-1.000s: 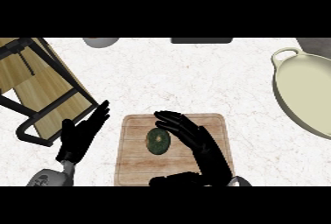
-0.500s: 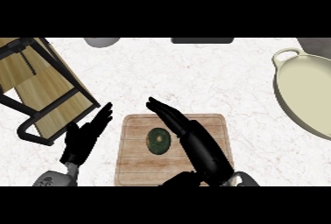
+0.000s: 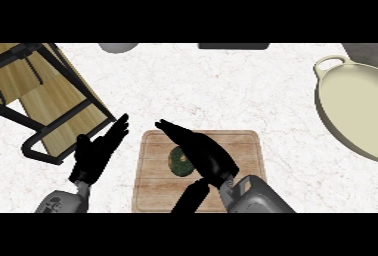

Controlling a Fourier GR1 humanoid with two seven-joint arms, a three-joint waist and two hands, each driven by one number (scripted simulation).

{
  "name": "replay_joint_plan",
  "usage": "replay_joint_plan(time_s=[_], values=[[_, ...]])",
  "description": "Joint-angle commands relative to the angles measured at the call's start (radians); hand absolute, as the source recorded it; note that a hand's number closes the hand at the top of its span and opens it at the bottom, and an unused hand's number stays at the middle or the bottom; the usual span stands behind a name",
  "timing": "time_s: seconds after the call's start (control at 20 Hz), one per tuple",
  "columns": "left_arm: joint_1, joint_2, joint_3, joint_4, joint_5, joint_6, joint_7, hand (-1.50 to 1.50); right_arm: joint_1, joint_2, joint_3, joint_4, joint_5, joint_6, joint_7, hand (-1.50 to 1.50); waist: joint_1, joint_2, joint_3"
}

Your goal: Pick the squash from the cutting board and place it in the pot

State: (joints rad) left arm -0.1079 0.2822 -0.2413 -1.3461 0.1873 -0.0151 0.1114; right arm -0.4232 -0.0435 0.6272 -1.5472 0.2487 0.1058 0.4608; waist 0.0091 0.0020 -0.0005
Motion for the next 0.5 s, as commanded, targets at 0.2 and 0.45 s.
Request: replay_joint_plan(time_s=[0.2, 0.45], values=[[0.017, -0.029, 0.021, -0.033, -0.042, -0.016, 0.026, 0.00, 0.016, -0.010, -0.075, 0.243, 0.109, 0.028, -0.238, -1.50, -0.004, -0.001, 0.001], [-0.026, -0.076, 0.042, 0.031, -0.071, -0.010, 0.021, 0.00, 0.016, -0.003, -0.156, 0.341, 0.128, 0.007, -0.398, -1.50, -0.006, 0.000, 0.001]])
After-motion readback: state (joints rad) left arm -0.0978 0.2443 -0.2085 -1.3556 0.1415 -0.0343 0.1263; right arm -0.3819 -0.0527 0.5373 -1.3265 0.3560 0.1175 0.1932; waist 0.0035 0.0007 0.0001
